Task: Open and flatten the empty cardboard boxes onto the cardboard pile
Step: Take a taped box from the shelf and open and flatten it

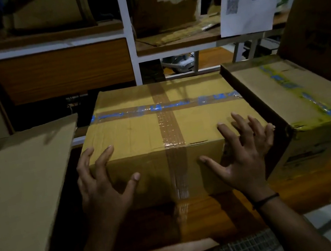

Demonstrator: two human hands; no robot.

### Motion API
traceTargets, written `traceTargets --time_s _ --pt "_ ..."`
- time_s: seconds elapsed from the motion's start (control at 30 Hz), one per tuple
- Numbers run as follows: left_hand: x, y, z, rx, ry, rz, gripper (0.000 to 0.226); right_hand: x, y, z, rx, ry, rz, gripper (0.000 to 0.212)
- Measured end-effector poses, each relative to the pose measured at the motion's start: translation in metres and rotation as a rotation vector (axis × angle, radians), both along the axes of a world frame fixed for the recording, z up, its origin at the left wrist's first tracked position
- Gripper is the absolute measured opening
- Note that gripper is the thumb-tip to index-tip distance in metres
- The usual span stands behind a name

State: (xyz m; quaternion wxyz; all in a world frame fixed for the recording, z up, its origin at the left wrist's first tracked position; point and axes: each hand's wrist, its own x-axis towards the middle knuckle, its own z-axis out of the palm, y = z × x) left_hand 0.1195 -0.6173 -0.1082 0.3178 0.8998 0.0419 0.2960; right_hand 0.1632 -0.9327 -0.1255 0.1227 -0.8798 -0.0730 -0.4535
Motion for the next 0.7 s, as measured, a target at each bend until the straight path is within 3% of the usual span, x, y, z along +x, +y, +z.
traceTargets --time_s 0.43,0.6,0.7 --pt "-0.011 -0.014 0.0 -0.052 -0.011 0.042 0.085 -0.009 -0.04 -0.017 0.2 0.107 0.158 0.095" --pt "-0.023 -0.024 -0.005 -0.054 -0.034 0.071 0.093 -0.02 -0.042 -0.024 0.389 0.147 0.237 0.097" --pt "-0.035 -0.027 -0.017 -0.157 -0.042 0.072 0.105 -0.025 -0.047 -0.038 0.477 0.203 0.267 0.107"
